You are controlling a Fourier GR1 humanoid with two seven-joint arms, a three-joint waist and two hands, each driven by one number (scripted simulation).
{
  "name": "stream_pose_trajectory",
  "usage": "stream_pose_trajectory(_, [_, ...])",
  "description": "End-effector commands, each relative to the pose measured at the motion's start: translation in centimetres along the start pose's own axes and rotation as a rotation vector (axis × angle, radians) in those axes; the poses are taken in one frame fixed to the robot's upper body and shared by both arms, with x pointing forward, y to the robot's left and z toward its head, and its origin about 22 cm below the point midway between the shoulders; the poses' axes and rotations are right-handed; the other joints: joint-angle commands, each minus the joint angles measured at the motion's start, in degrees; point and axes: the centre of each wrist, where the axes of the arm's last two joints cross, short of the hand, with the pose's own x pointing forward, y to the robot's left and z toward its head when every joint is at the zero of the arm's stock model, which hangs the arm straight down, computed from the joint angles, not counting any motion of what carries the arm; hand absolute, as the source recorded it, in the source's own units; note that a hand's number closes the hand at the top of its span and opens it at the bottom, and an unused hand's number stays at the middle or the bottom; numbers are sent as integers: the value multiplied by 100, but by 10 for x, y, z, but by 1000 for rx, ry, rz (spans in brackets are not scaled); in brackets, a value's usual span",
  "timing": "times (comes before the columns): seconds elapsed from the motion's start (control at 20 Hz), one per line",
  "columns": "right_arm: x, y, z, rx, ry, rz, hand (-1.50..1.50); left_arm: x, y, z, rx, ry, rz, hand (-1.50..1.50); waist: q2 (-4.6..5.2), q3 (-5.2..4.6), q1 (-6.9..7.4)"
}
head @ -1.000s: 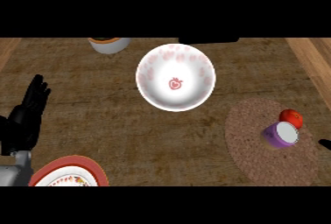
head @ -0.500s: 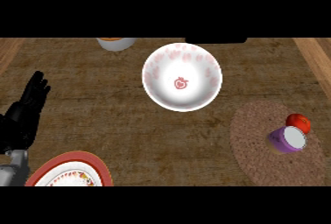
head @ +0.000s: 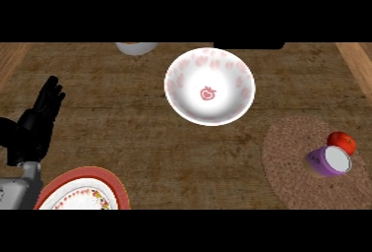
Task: Pick the can from the placemat and place it in the bowl
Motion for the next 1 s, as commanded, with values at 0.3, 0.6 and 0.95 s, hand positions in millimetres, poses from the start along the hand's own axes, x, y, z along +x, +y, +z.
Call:
stream_pose_trajectory(0.3, [16, 27, -41, 344, 148, 204, -150, 7, -7, -11, -14, -29, 8, 0, 45, 7, 163])
stream_pose_trajectory(0.6, [22, 37, -67, 505, 151, 221, -150, -12, -12, 3, -1, -14, 5, 0, 13, 6, 80])
stream_pose_trajectory(0.95, [7, 59, -82, 688, 251, 303, -150, 6, -6, 7, -4, 8, 17, 0, -5, 8, 43])
